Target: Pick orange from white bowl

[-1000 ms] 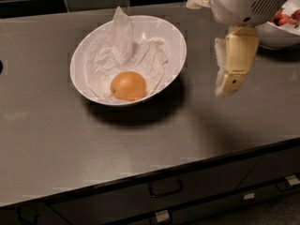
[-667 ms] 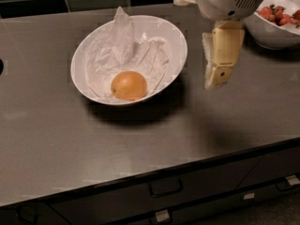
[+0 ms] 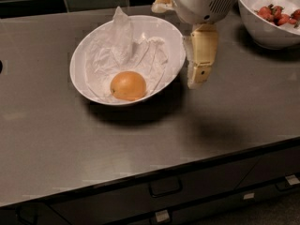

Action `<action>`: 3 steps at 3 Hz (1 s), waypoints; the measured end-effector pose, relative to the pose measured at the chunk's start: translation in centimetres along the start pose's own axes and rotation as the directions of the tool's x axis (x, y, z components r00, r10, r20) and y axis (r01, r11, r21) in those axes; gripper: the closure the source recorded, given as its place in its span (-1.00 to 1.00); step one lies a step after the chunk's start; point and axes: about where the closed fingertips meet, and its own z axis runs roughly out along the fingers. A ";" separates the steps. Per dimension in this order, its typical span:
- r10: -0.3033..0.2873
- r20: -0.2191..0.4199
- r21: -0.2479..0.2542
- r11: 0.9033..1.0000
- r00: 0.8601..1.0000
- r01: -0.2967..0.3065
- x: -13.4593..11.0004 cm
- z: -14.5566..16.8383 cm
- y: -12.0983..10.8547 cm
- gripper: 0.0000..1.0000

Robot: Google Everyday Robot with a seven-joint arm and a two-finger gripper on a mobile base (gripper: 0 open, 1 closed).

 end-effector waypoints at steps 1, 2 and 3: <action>0.000 0.000 0.000 1.000 1.000 0.000 0.0 0.0 0.0 -1.00; -0.031 0.019 -0.007 1.000 0.999 0.031 -0.7 1.0 -1.4 -1.00; -0.054 0.042 -0.028 0.998 0.998 0.056 -1.0 2.8 -3.1 -1.00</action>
Offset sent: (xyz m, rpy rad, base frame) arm 0.0266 0.0255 -0.0170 -0.0012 0.0460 0.0874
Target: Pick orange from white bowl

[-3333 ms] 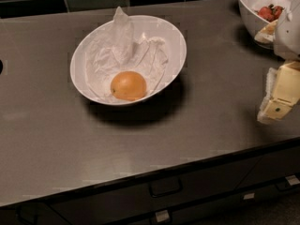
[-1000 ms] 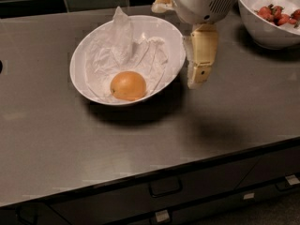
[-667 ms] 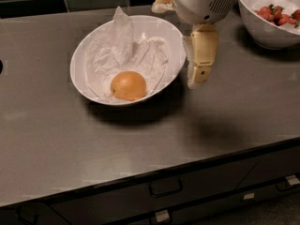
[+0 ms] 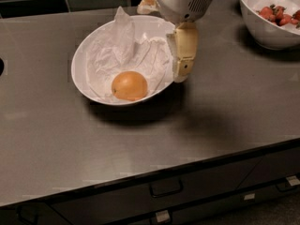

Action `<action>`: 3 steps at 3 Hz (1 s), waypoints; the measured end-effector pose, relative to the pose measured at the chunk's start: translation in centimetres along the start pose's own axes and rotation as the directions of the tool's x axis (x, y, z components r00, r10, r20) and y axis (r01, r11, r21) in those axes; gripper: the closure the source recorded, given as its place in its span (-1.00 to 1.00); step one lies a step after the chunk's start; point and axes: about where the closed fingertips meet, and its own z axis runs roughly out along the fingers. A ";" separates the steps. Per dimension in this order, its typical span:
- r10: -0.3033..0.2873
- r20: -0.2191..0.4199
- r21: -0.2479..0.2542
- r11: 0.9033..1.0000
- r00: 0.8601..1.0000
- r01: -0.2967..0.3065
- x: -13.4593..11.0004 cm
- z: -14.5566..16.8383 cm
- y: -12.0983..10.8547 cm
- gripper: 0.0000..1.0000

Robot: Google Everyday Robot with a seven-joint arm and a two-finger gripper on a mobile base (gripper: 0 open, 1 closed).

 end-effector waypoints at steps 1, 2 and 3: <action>-0.012 0.016 -0.015 1.000 1.000 0.012 0.0 1.4 -1.3 -1.00; -0.035 0.031 0.043 0.999 0.999 0.034 0.4 3.6 -2.0 -1.00; -0.035 0.031 0.043 0.999 0.999 0.034 0.4 3.6 -2.0 -1.00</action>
Offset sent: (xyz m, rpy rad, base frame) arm 0.0308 0.0117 -0.0310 0.0049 -0.0079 0.0344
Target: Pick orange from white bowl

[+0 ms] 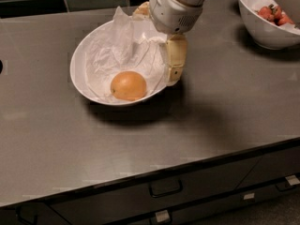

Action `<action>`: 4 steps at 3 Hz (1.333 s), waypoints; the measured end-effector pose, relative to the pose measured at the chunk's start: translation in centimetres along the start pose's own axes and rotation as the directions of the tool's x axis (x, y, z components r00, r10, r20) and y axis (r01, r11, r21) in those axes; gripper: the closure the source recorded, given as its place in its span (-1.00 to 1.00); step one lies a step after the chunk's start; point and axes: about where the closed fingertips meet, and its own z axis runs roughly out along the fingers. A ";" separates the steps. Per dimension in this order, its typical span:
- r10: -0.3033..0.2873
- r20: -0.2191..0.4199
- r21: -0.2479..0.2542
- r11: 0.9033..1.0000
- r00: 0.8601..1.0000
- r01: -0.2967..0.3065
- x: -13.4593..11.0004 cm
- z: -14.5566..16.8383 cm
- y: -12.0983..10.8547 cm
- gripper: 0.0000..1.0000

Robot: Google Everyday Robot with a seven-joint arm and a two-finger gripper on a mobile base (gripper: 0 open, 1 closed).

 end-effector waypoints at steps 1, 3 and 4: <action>-0.040 0.010 -0.021 0.999 0.999 0.040 -1.0 0.9 -1.4 -1.00; -0.080 0.056 -0.089 0.992 0.995 0.085 -2.0 3.6 -2.7 -0.78; -0.073 0.077 -0.108 0.991 0.994 0.081 -2.3 4.5 -2.1 -0.72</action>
Offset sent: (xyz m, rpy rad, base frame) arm 0.0290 0.0458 -0.0177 -0.0268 0.0759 0.1375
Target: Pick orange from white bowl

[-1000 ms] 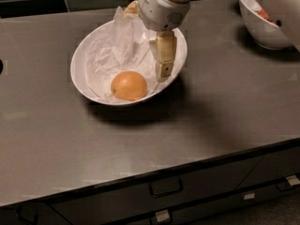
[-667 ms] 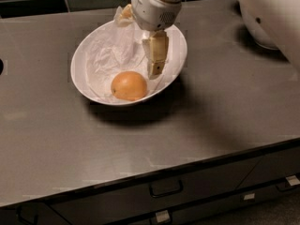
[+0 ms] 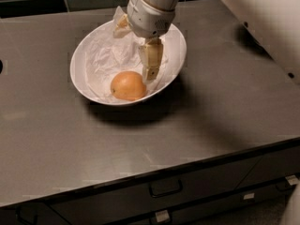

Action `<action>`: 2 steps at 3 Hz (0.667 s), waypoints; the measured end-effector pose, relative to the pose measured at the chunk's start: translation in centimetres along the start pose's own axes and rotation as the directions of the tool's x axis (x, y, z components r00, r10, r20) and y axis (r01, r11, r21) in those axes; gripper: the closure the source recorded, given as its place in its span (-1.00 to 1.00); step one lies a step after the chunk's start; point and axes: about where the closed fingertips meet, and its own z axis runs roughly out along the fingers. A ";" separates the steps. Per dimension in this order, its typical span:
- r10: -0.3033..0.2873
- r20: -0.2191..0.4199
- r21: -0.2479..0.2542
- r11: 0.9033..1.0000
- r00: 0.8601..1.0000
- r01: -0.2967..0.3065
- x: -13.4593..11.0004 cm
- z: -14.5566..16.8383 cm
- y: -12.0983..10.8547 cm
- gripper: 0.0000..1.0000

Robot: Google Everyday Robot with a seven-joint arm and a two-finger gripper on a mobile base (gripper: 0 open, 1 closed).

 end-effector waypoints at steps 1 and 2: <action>0.001 0.015 -0.014 1.000 1.000 -0.001 -0.3 0.7 0.5 -0.66; -0.002 0.037 -0.034 0.999 0.999 0.003 -0.8 1.9 0.9 -0.56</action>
Offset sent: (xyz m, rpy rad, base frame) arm -0.0199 0.0125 -0.0300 0.0126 0.0848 0.0409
